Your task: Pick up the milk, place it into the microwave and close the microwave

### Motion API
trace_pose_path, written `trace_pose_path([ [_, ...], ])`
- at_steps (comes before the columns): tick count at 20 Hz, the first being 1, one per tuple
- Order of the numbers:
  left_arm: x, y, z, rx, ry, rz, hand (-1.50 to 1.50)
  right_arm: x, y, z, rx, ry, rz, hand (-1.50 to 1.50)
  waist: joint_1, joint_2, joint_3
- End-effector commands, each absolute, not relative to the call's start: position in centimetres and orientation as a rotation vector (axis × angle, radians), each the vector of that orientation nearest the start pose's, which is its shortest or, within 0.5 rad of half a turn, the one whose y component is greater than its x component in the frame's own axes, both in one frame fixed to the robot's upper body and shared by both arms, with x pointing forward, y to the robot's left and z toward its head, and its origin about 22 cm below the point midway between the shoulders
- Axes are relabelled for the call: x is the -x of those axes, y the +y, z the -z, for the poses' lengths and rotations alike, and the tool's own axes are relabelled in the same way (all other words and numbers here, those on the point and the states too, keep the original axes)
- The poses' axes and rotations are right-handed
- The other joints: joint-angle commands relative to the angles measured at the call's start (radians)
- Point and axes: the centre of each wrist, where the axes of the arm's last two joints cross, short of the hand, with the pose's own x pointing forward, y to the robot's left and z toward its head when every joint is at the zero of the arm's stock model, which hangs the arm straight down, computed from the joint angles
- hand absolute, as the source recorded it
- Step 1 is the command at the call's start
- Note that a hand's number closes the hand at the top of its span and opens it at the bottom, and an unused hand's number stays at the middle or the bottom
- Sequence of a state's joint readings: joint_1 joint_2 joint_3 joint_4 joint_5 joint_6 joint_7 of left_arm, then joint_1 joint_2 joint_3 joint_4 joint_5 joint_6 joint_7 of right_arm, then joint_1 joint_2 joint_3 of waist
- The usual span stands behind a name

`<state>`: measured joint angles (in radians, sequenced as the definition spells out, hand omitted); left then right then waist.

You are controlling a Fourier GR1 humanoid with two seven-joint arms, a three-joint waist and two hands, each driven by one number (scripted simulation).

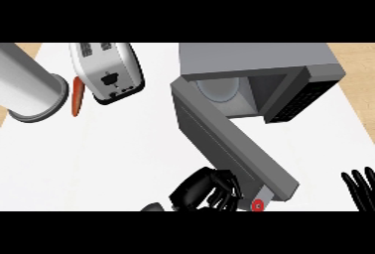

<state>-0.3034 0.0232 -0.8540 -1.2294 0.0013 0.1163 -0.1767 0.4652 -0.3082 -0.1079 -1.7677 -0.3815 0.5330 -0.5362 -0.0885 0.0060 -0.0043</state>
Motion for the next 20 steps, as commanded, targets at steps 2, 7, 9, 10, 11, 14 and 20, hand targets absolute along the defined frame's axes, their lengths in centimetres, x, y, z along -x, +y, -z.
trace_pose_path([
  [2,-20.7,0.6,1.9,0.496,-1.61,0.843,1.5,-12.3,-33.7,-2.9,-0.438,-1.934,-0.17,-1.5,-0.031,0.004,-0.001],
  [7,-22.1,-0.2,1.1,0.402,-1.677,0.786,1.5,-12.7,-32.3,-4.3,-0.489,-1.923,-0.194,-1.5,-0.051,0.012,-0.002],
  [9,-23.7,-0.3,-0.3,0.377,-1.705,0.717,1.5,-12.6,-32.6,-5.2,-0.521,-1.93,-0.218,-1.5,-0.07,0.014,-0.003],
  [10,-23.7,-0.2,0.0,0.361,-1.717,0.684,1.5,-12.9,-32.4,-5.5,-0.521,-1.927,-0.24,-1.5,-0.069,0.018,-0.003],
  [11,-24.3,-0.4,-0.5,0.339,-1.72,0.662,1.5,-12.8,-32.6,-6.1,-0.516,-1.929,-0.259,-1.5,-0.085,0.018,-0.003],
  [14,-25.7,-0.9,-1.9,0.317,-1.757,0.621,1.5,-12.9,-32.2,-6.5,-0.524,-1.927,-0.229,-1.5,-0.093,0.022,-0.002],
  [20,-29.0,-1.0,-3.1,0.211,-1.805,0.557,1.5,-12.9,-31.5,-8.0,-0.536,-1.928,-0.251,-1.5,-0.116,0.031,-0.001],
])
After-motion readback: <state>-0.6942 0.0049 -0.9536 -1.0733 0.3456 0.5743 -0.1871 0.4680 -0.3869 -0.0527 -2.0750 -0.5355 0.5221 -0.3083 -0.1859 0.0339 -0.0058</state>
